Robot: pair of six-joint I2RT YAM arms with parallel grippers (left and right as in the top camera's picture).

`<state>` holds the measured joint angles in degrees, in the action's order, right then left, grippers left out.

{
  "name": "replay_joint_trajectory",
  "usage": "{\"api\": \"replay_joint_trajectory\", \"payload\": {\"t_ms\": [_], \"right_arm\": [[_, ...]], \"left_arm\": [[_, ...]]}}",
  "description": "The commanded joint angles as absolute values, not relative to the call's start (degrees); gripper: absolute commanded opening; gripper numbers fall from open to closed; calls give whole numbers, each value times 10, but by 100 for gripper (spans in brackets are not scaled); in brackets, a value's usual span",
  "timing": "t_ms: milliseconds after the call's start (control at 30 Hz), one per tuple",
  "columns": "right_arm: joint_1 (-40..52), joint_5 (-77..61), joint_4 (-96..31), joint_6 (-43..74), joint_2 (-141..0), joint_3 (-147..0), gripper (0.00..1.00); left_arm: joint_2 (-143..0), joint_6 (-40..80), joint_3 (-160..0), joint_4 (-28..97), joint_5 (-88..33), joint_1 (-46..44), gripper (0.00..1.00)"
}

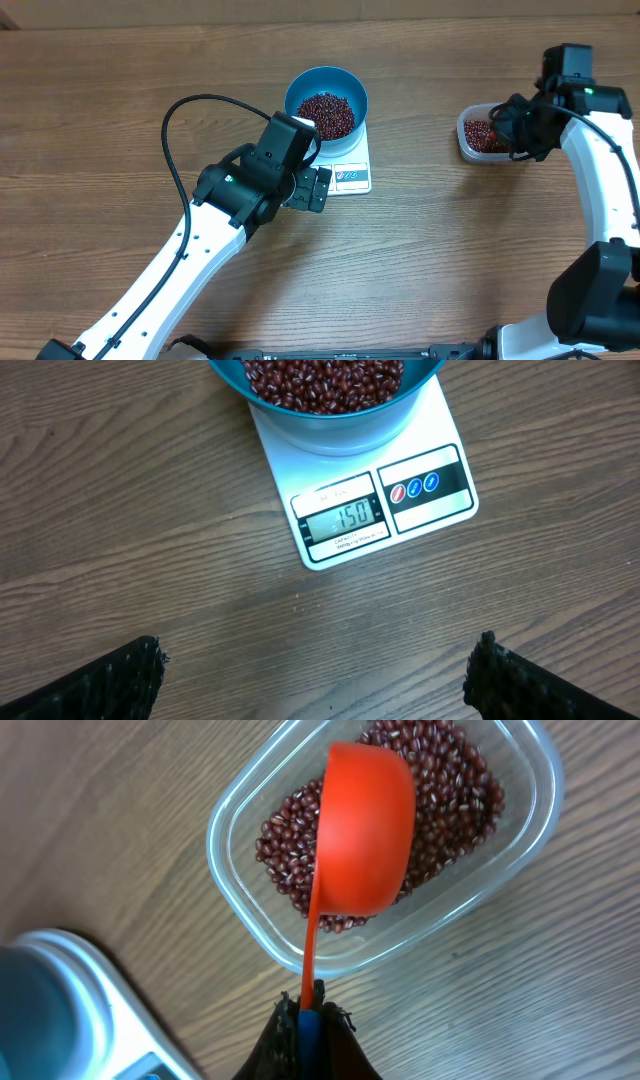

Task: Scoop item into bowl and weigh 150g on scale
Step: 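Lower the red scoop into the bean tub with the right gripper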

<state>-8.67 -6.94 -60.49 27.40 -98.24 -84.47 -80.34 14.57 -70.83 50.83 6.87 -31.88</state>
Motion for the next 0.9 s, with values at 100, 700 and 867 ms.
{"api": "replay_joint_trajectory", "payload": {"t_ms": [100, 700, 867], "right_arm": [[-88, -113, -591, 349, -980, -838, 4], [-110, -114, -618, 385, -982, -782, 36], [-118, -54, -641, 386, -982, -782, 40]], "left_arm": [[-799, 137, -704, 508, 68, -319, 100], [-799, 137, -704, 508, 68, -319, 100], [-799, 137, -704, 508, 68, -319, 100]]}}
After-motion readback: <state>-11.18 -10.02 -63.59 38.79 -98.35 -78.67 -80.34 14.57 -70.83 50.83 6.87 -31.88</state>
